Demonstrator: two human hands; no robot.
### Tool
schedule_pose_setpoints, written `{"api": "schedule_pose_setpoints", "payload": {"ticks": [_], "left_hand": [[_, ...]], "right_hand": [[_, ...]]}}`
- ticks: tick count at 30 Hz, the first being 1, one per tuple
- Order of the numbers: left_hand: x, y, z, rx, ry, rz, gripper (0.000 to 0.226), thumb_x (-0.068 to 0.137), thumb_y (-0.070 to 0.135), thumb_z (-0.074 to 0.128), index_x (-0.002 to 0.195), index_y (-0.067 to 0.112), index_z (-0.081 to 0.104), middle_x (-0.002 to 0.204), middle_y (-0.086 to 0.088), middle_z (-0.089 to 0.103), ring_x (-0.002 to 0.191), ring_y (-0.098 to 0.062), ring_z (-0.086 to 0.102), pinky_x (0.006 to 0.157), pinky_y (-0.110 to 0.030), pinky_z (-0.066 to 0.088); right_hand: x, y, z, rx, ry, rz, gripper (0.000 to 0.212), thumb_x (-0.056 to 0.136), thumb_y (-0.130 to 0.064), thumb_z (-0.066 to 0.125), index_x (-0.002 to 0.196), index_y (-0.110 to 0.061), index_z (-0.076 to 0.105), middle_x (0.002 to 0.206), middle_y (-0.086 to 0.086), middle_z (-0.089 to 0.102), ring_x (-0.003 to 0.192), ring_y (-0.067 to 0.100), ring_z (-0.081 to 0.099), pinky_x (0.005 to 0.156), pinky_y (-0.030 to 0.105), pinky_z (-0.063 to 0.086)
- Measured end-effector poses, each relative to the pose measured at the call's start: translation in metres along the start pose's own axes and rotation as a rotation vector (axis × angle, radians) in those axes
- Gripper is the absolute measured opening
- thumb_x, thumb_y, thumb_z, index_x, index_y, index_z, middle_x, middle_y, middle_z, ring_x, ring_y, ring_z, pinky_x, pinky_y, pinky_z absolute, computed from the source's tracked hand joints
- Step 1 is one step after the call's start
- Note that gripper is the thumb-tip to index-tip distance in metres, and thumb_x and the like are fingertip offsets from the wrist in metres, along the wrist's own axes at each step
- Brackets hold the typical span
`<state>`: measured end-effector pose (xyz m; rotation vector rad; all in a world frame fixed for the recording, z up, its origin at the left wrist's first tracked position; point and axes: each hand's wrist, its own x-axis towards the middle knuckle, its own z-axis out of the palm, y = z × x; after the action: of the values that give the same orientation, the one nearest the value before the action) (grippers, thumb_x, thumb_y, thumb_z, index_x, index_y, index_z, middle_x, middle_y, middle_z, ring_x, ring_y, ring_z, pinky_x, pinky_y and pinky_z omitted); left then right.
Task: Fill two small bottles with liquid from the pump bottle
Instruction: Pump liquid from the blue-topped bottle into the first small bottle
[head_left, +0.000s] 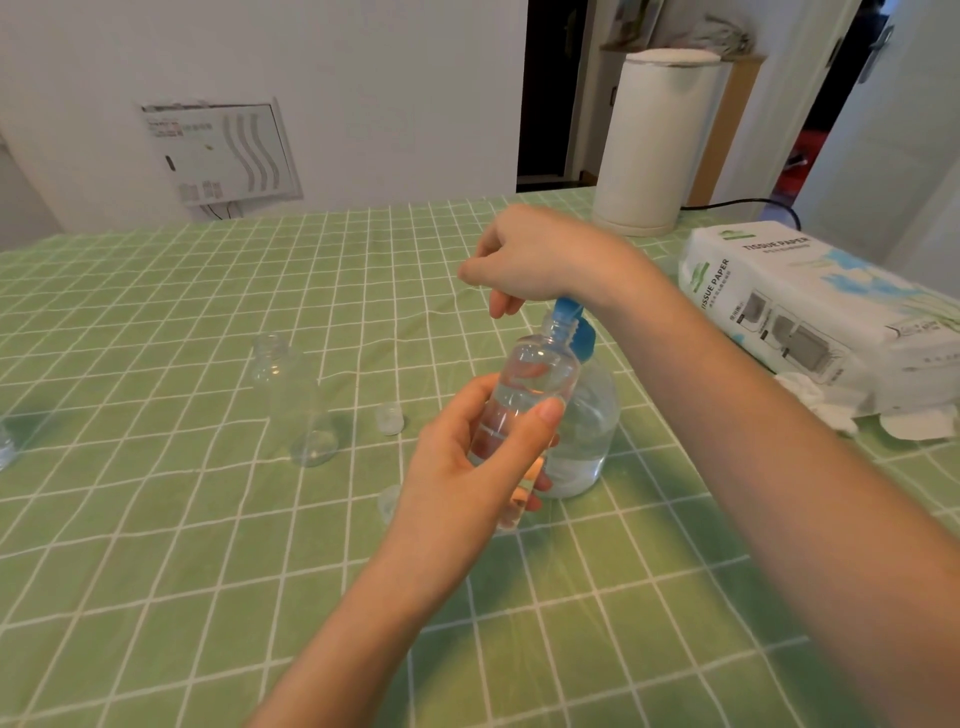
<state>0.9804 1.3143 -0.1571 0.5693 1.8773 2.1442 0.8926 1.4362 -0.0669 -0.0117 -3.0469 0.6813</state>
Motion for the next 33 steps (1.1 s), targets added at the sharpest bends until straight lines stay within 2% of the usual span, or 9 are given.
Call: {"api": "schedule_pose_setpoints", "payload": {"ticks": [3, 8, 12, 15, 18, 22, 26, 29, 33], "left_hand": [[-0.001, 0.001, 0.0, 0.0, -0.007, -0.005, 0.026, 0.076, 0.041, 0.068, 0.096, 0.024, 0.066, 0.07, 0.004, 0.067, 0.054, -0.006, 0.058, 0.05, -0.019, 0.049], [-0.001, 0.0, 0.001, 0.013, -0.002, -0.007, 0.037, 0.066, 0.041, 0.062, 0.097, 0.022, 0.066, 0.07, 0.004, 0.066, 0.054, -0.007, 0.057, 0.049, -0.019, 0.049], [-0.001, 0.0, 0.001, 0.013, 0.005, -0.009, 0.032, 0.067, 0.042, 0.063, 0.094, 0.024, 0.065, 0.069, 0.004, 0.067, 0.053, -0.006, 0.058, 0.049, -0.019, 0.049], [0.0, 0.0, 0.001, 0.035, 0.005, 0.004, 0.021, 0.077, 0.042, 0.068, 0.092, 0.028, 0.067, 0.07, 0.004, 0.067, 0.055, -0.006, 0.058, 0.05, -0.021, 0.05], [0.0, 0.001, 0.0, 0.032, 0.014, 0.016, 0.019, 0.074, 0.038, 0.063, 0.091, 0.031, 0.067, 0.071, 0.005, 0.067, 0.055, -0.006, 0.059, 0.05, -0.023, 0.049], [0.0, 0.002, 0.0, 0.014, 0.004, 0.021, 0.017, 0.076, 0.041, 0.068, 0.09, 0.032, 0.067, 0.071, 0.005, 0.067, 0.055, -0.006, 0.059, 0.05, -0.018, 0.05], [0.0, 0.002, 0.0, 0.025, 0.007, 0.016, 0.015, 0.075, 0.038, 0.064, 0.088, 0.031, 0.066, 0.069, 0.005, 0.067, 0.054, -0.006, 0.059, 0.05, -0.019, 0.05], [-0.001, 0.001, 0.0, 0.015, 0.011, 0.007, 0.023, 0.074, 0.043, 0.069, 0.091, 0.027, 0.066, 0.069, 0.004, 0.067, 0.054, -0.006, 0.058, 0.049, -0.019, 0.049], [-0.001, -0.001, 0.0, 0.031, 0.005, 0.001, 0.036, 0.066, 0.044, 0.063, 0.095, 0.022, 0.066, 0.07, 0.004, 0.067, 0.054, -0.006, 0.058, 0.049, -0.019, 0.049]], "right_hand": [[-0.001, 0.002, 0.005, 0.003, -0.01, 0.006, 0.035, 0.093, -0.025, 0.048, 0.11, -0.001, 0.067, 0.082, 0.004, 0.074, 0.084, 0.021, 0.069, 0.079, 0.032, 0.053], [-0.002, 0.005, 0.008, 0.027, -0.018, 0.022, 0.036, 0.093, -0.026, 0.048, 0.111, -0.001, 0.066, 0.08, 0.004, 0.074, 0.094, 0.026, 0.07, 0.084, 0.035, 0.053], [-0.002, 0.006, 0.008, 0.033, -0.003, 0.018, 0.035, 0.093, -0.027, 0.049, 0.107, -0.001, 0.068, 0.082, 0.005, 0.074, 0.092, 0.026, 0.07, 0.083, 0.035, 0.053], [0.0, 0.003, 0.002, 0.029, 0.006, 0.015, 0.033, 0.093, -0.026, 0.048, 0.104, -0.003, 0.069, 0.082, 0.004, 0.074, 0.089, 0.023, 0.071, 0.082, 0.032, 0.053], [0.001, 0.001, -0.002, 0.006, 0.019, 0.012, 0.032, 0.093, -0.025, 0.048, 0.106, -0.004, 0.068, 0.082, 0.003, 0.074, 0.089, 0.021, 0.071, 0.075, 0.028, 0.052], [0.0, 0.0, -0.001, -0.006, 0.009, 0.007, 0.033, 0.093, -0.025, 0.047, 0.109, -0.004, 0.067, 0.084, 0.004, 0.075, 0.088, 0.02, 0.071, 0.08, 0.03, 0.052], [0.0, 0.001, 0.001, 0.005, 0.019, 0.003, 0.035, 0.093, -0.025, 0.047, 0.111, -0.003, 0.067, 0.083, 0.004, 0.075, 0.09, 0.022, 0.071, 0.081, 0.032, 0.053], [-0.001, 0.003, 0.005, 0.014, 0.009, 0.011, 0.035, 0.093, -0.026, 0.048, 0.111, -0.002, 0.067, 0.083, 0.004, 0.075, 0.092, 0.024, 0.07, 0.077, 0.031, 0.052], [-0.001, 0.006, 0.009, 0.036, -0.013, 0.028, 0.034, 0.093, -0.027, 0.048, 0.108, -0.002, 0.067, 0.082, 0.004, 0.074, 0.092, 0.024, 0.071, 0.082, 0.034, 0.053]]}}
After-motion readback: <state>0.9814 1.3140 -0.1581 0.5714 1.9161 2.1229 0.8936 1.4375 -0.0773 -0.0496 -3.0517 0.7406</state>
